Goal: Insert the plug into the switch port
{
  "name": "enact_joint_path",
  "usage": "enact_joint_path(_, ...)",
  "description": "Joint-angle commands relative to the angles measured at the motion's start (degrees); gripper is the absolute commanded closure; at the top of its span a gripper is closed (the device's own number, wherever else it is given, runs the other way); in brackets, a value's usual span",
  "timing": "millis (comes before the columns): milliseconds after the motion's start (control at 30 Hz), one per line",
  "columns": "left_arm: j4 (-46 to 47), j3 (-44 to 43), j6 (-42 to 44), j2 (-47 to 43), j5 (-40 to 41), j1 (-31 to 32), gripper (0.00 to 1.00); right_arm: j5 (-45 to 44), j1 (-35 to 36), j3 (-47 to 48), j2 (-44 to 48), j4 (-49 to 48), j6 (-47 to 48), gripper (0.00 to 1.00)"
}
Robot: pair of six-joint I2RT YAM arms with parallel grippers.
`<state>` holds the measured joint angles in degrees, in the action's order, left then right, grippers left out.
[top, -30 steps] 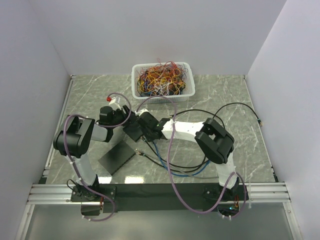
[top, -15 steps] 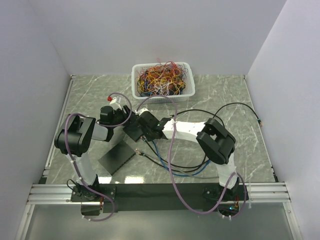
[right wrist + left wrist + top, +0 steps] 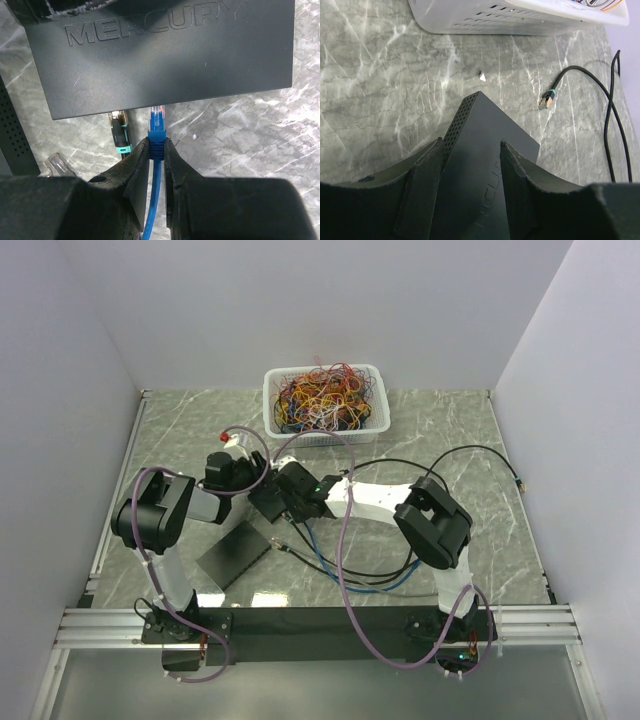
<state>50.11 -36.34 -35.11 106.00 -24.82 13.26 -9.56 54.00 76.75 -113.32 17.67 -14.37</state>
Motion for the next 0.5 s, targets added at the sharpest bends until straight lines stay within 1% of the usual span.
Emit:
enact_joint_path(0, -0.28, 0.21, 0.57, 0.53, -2.34, 2.04, 0.46, -0.72, -0.3, 1.12, 3.01, -6.59, -0.92, 1.0)
enact_joint_path(200, 1.4, 1.71, -0.39, 0.88, -4.18, 2.12, 0.46, -1.07, -0.3, -1.6, 3.54, -10.46, -1.01, 1.0)
enact_joint_path(300, 1.31, 2.76, -0.48, 0.18, -4.01, 2.3, 0.46, -1.77, -0.3, -3.36, 3.63, -12.57, -1.27, 1.0)
enact_joint_path(400, 0.7, 3.64, -0.39, -0.09, -3.4, 2.65, 0.46, -2.21, -0.3, -6.52, 5.82, -16.95, -1.54, 1.0)
enact_joint_path(467, 0.17, 3.64, -0.39, 0.17, -3.13, 3.0, 0.47, -2.48, -0.38, -7.84, 6.35, -17.58, -1.63, 1.0)
